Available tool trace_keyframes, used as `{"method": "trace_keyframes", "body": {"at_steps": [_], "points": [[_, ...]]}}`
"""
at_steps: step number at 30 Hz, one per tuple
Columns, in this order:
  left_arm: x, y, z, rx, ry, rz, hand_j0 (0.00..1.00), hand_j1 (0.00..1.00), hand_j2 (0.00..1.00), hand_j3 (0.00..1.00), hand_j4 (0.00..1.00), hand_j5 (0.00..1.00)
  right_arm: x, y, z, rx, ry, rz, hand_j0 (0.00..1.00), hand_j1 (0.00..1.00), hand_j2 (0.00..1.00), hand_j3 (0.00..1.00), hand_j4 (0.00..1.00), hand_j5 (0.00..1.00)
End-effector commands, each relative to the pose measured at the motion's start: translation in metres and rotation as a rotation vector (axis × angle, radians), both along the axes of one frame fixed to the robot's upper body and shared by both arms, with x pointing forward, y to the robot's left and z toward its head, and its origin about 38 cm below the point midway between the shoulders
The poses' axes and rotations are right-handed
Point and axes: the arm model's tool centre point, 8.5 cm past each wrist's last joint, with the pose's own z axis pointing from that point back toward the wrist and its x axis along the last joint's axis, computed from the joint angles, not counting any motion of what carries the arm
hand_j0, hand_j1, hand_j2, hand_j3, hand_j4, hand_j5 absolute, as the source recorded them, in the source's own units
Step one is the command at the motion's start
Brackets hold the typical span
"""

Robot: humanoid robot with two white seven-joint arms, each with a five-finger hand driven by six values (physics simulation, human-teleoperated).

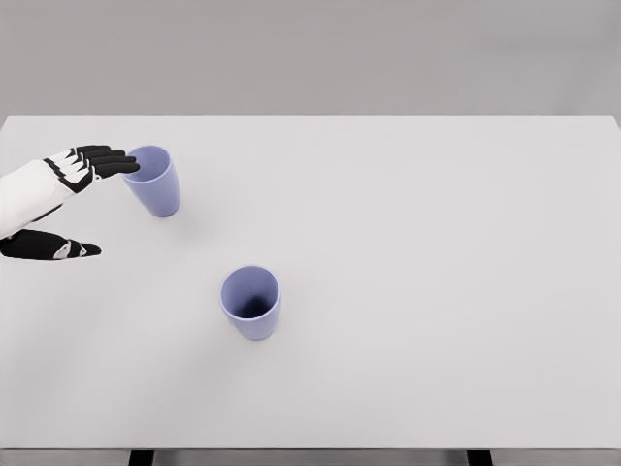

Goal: Place the right cup on the left cup with left arm

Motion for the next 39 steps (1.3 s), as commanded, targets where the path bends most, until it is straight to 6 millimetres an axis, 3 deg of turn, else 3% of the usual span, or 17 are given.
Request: {"method": "trace_keyframes", "body": {"at_steps": [1, 12, 19, 21, 22, 24, 28, 29, 30, 34, 39], "points": [[0.0, 0.0, 0.001, -0.006, 0.001, 0.001, 1.0, 1.0, 1.0, 1.0, 1.0, 1.0, 0.0, 0.0, 0.0, 0.0, -0.001, -0.008, 1.0, 1.0, 1.0, 1.0, 1.0, 1.0], [0.0, 0.001, 0.001, -0.011, -0.004, 0.006, 1.0, 1.0, 1.0, 1.0, 1.0, 1.0, -0.003, 0.0, 0.0, 0.001, 0.007, -0.001, 1.0, 1.0, 1.0, 1.0, 1.0, 1.0], [0.002, -0.008, 0.0, -0.144, -0.054, 0.028, 1.0, 1.0, 1.0, 1.0, 1.0, 1.0, -0.003, 0.0, 0.0, 0.001, 0.007, -0.001, 1.0, 1.0, 1.0, 1.0, 1.0, 1.0], [0.002, -0.006, 0.002, -0.145, -0.054, 0.027, 0.96, 0.96, 0.96, 0.96, 0.96, 0.96, -0.003, 0.0, 0.0, 0.001, 0.007, -0.001, 1.0, 1.0, 1.0, 1.0, 1.0, 1.0], [0.001, -0.007, 0.004, -0.191, -0.033, 0.011, 0.9, 0.9, 0.9, 0.9, 0.9, 0.9, -0.003, 0.0, 0.0, 0.0, 0.008, -0.001, 1.0, 1.0, 1.0, 1.0, 1.0, 1.0], [0.001, -0.006, 0.01, -0.304, -0.007, -0.009, 0.89, 0.89, 0.89, 0.89, 0.89, 0.89, -0.003, 0.0, 0.0, 0.001, 0.007, -0.001, 1.0, 1.0, 1.0, 1.0, 1.0, 1.0], [-0.001, 0.0, 0.019, -0.407, 0.059, -0.046, 0.91, 0.91, 0.91, 0.91, 0.91, 0.91, -0.003, 0.0, 0.0, 0.001, 0.007, -0.001, 1.0, 1.0, 1.0, 1.0, 1.0, 1.0], [-0.001, 0.005, 0.027, -0.38, 0.064, -0.047, 1.0, 1.0, 1.0, 1.0, 1.0, 1.0, -0.003, 0.0, 0.0, 0.001, 0.007, -0.001, 1.0, 1.0, 1.0, 1.0, 1.0, 1.0], [-0.001, 0.006, 0.029, -0.392, 0.057, -0.044, 1.0, 1.0, 1.0, 1.0, 1.0, 1.0, -0.003, 0.0, 0.0, 0.001, 0.007, -0.001, 1.0, 1.0, 1.0, 1.0, 1.0, 1.0], [-0.007, -0.012, -0.007, -0.471, 0.216, -0.091, 1.0, 1.0, 1.0, 1.0, 1.0, 1.0, -0.003, 0.0, 0.0, 0.002, 0.009, -0.001, 1.0, 1.0, 1.0, 1.0, 1.0, 1.0], [-0.018, -0.025, -0.037, -0.512, 0.373, -0.12, 1.0, 1.0, 1.0, 1.0, 1.0, 1.0, -0.003, 0.0, 0.0, 0.001, 0.007, -0.001, 1.0, 1.0, 1.0, 1.0, 1.0, 1.0]]}}
